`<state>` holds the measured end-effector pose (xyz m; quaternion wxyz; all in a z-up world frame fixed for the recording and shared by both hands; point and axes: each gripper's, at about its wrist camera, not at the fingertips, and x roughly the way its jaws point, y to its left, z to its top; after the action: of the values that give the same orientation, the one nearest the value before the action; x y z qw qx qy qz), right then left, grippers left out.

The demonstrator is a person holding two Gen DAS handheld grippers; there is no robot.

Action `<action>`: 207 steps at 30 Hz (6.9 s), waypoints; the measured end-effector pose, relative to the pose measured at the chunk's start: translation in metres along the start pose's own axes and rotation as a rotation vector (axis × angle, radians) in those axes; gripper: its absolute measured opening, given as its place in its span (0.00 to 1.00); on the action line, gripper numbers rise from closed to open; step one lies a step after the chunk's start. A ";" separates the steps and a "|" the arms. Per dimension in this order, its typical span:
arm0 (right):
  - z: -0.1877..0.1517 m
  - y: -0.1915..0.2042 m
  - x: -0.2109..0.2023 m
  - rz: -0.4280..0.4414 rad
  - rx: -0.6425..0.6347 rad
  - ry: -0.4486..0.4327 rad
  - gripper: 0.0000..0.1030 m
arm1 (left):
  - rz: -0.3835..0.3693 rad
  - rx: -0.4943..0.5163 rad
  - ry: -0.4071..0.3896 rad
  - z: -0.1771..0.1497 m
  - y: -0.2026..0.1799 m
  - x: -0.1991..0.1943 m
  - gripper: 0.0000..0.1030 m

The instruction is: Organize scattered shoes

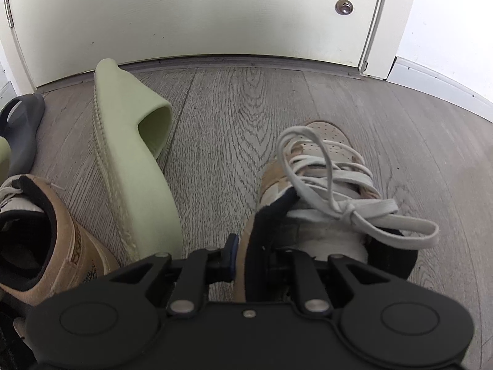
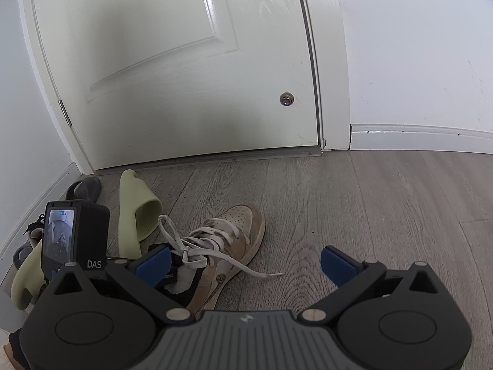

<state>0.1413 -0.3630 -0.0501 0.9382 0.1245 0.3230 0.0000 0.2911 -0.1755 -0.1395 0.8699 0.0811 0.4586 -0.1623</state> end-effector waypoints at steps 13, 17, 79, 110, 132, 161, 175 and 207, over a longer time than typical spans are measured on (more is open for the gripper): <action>0.010 0.015 0.015 0.137 -0.192 0.035 0.99 | -0.064 0.058 0.041 -0.005 0.023 -0.016 0.27; 0.011 0.024 0.033 0.156 -0.329 0.075 0.99 | -0.085 0.049 0.013 -0.008 0.031 -0.018 0.32; -0.020 0.132 0.115 0.426 -1.380 0.126 0.70 | -0.129 -0.198 -0.140 -0.029 0.110 -0.072 0.70; 0.026 0.102 0.184 0.076 -0.646 0.449 0.20 | -0.198 -0.133 -0.157 -0.036 0.102 -0.082 0.70; 0.037 0.049 0.227 0.137 -0.469 0.591 0.19 | -0.205 -0.054 -0.171 -0.040 0.085 -0.084 0.70; -0.008 -0.106 0.122 -0.331 0.076 0.394 0.18 | -0.129 -0.127 -0.211 -0.040 0.096 -0.093 0.70; 0.012 -0.074 0.056 -0.287 0.186 0.086 0.60 | -0.076 -0.215 -0.219 -0.039 0.117 -0.096 0.70; 0.040 0.031 0.125 0.101 0.140 0.058 0.62 | 0.302 0.009 0.052 0.064 0.050 0.025 0.70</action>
<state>0.2671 -0.3324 -0.0884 0.9162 0.2059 0.3427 0.0283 0.3716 -0.1527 -0.1243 0.8718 0.1574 0.4630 -0.0293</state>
